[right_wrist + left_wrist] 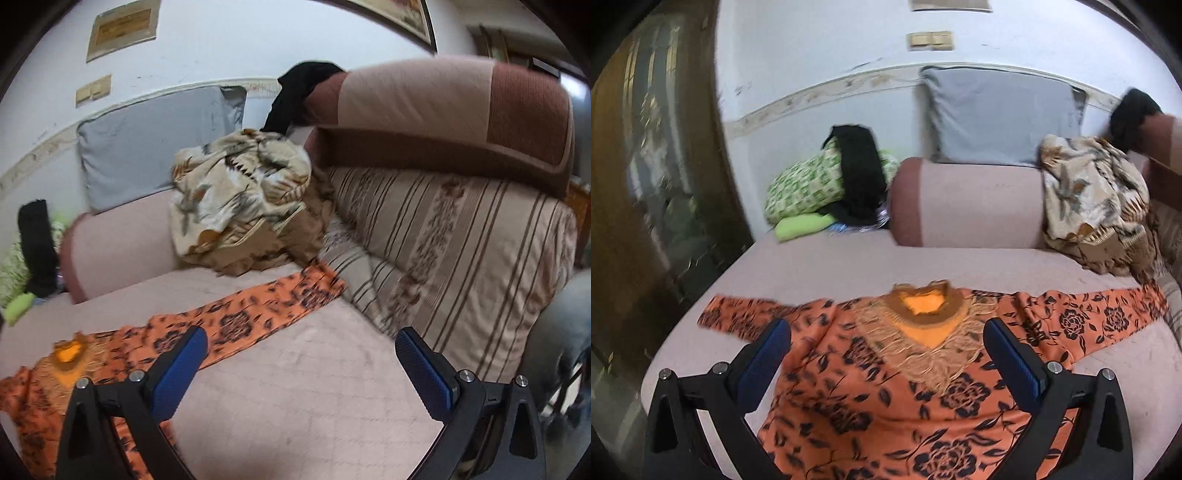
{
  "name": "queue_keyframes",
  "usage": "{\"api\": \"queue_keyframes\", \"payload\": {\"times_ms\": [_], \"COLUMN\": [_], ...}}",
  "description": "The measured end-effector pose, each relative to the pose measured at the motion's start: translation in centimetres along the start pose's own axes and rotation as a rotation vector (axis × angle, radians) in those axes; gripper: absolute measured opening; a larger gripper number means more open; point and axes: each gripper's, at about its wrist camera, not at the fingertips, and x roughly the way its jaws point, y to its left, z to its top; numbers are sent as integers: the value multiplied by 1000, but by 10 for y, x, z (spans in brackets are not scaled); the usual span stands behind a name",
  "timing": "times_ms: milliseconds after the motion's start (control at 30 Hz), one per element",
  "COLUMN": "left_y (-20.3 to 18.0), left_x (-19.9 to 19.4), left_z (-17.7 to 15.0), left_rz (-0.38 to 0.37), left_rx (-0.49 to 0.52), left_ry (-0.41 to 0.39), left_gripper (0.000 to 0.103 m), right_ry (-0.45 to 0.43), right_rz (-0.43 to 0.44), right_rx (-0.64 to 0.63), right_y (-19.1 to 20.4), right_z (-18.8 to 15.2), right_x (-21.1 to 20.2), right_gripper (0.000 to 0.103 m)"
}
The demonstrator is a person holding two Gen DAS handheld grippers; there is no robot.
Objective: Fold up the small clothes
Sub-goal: 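Move both grippers over the orange floral blouse toward its sleeves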
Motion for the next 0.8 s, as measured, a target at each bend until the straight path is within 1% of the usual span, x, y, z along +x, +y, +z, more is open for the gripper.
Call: {"api": "queue_keyframes", "payload": {"times_ms": [33,67,100,200,267,300,400,500,600,667,733,767,800], "left_y": [-7,-16,-20,-34,-40,-42,-45,-44,-37,-26,-14,-5,1], "left_x": [2,4,6,11,14,14,19,29,48,74,96,112,123], "left_z": [1,1,4,8,11,12,14,15,8,-3,-13,-19,-23], "left_rz": [-6,-13,-15,-29,-35,-35,-38,-23,-1,41,62,70,85], "left_rx": [22,47,55,78,88,90,95,97,98,96,82,69,63], "left_ry": [-9,-18,-20,-20,-22,-25,-36,-44,-44,-19,21,48,64], "left_gripper": [103,103,103,103,103,103,103,103,103,103,103,103,103], "right_ry": [-9,-18,-23,-57,-69,-58,-61,-57,-37,3,69,99,124], "right_rz": [-34,-50,-59,-63,-47,-48,-32,-33,-24,16,81,139,240], "right_rx": [-45,-72,-103,-139,-130,-137,-125,-129,-129,-107,-59,-23,38], "right_y": [2,7,11,26,35,37,41,43,48,46,39,35,29], "right_z": [2,4,4,4,4,4,3,4,6,6,2,0,-5], "right_x": [0,2,3,8,15,18,27,34,51,74,108,125,148], "right_gripper": [103,103,103,103,103,103,103,103,103,103,103,102,101]}}
